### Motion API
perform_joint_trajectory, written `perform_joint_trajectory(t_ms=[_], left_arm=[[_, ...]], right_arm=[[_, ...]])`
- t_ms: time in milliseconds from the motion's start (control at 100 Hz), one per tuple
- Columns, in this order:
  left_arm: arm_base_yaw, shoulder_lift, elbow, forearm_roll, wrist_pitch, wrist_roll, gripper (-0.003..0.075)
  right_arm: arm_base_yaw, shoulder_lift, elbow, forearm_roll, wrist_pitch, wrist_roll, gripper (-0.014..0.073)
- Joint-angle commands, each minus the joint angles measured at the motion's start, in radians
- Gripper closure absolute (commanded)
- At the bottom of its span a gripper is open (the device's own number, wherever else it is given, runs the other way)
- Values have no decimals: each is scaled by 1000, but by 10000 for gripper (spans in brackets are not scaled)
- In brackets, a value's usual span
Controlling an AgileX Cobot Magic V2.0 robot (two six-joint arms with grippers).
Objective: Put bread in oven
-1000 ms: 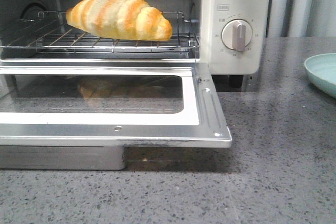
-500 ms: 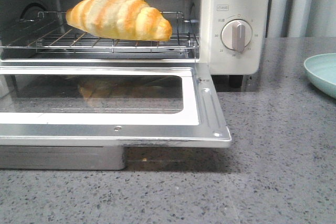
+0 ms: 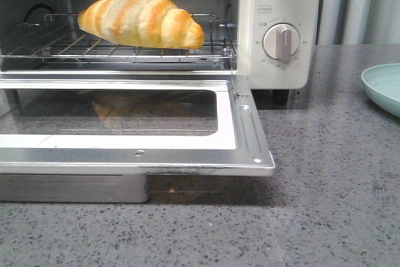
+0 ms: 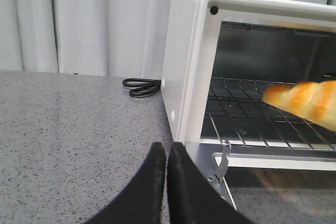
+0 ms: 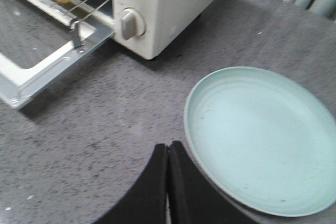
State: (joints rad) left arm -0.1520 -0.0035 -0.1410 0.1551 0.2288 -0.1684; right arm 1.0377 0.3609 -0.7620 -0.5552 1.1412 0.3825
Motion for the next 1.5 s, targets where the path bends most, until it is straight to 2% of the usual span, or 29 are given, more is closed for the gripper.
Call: perform_joint_trajectory(t_ms=[0, 240, 390, 510, 710, 850, 1010, 1130, 1250, 1340, 1490], left_arm=[[0, -6, -28, -8, -81, -11, 741], [0, -6, -28, -8, -81, -11, 741], [0, -6, -28, -8, -83, -11, 741], [0, -6, -28, -8, -83, -11, 741], [0, -6, -28, -8, -83, -11, 741], [0, -6, -28, -8, -83, -11, 741], [0, -6, -28, -8, -83, -11, 741], [0, -6, -28, -8, -83, -11, 741], [0, -6, -28, -8, -83, -11, 741], [0, -6, -28, -8, -83, -11, 741], [0, -6, -28, -8, -83, -11, 741]], right_arm=[[-6, -1, 2, -9, -114, 12, 669], [-8, -17, 132, -17, -376, 12, 669], [-14, -88, 313, -96, -649, 12, 669], [-14, -102, 427, -101, -770, 12, 669], [-14, -102, 540, -67, -863, 12, 669], [-61, -102, 582, 35, -858, 12, 669], [-210, -102, 637, 158, -881, -2, 669], [-358, -102, 685, 241, -966, -78, 669], [-534, -102, 730, 357, -1082, -181, 669], [-662, -102, 753, 416, -1141, -194, 669], [-895, -102, 764, 458, -1136, -194, 669]])
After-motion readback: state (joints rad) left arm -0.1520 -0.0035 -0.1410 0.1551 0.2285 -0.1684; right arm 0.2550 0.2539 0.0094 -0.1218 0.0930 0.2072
